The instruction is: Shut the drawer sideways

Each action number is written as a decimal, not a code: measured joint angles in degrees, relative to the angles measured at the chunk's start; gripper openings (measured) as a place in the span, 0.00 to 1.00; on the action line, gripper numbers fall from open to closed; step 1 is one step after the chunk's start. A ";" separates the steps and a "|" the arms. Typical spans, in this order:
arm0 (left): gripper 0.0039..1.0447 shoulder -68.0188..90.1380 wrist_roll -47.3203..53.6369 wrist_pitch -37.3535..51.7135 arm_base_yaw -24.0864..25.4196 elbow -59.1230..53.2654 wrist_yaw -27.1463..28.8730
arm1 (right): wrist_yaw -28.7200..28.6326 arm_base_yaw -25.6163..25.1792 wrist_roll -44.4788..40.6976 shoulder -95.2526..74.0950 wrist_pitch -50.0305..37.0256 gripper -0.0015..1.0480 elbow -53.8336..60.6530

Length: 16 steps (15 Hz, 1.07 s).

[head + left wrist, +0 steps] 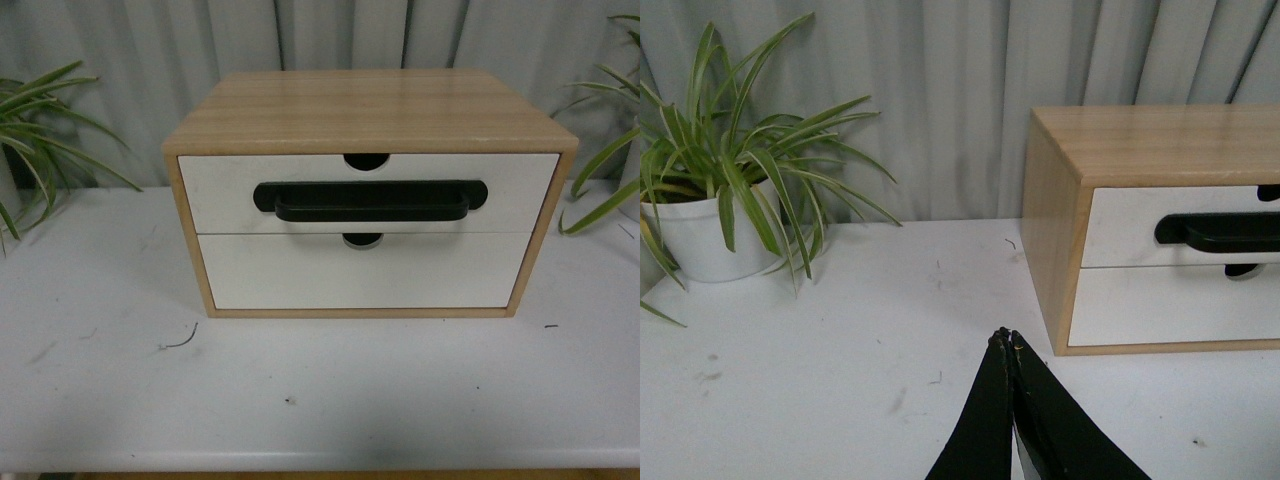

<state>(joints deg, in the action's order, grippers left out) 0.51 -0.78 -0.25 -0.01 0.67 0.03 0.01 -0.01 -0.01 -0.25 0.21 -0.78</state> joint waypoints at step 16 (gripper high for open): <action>0.94 0.00 0.15 0.04 0.00 0.00 0.00 | 0.00 0.00 0.00 0.00 -0.02 0.94 0.00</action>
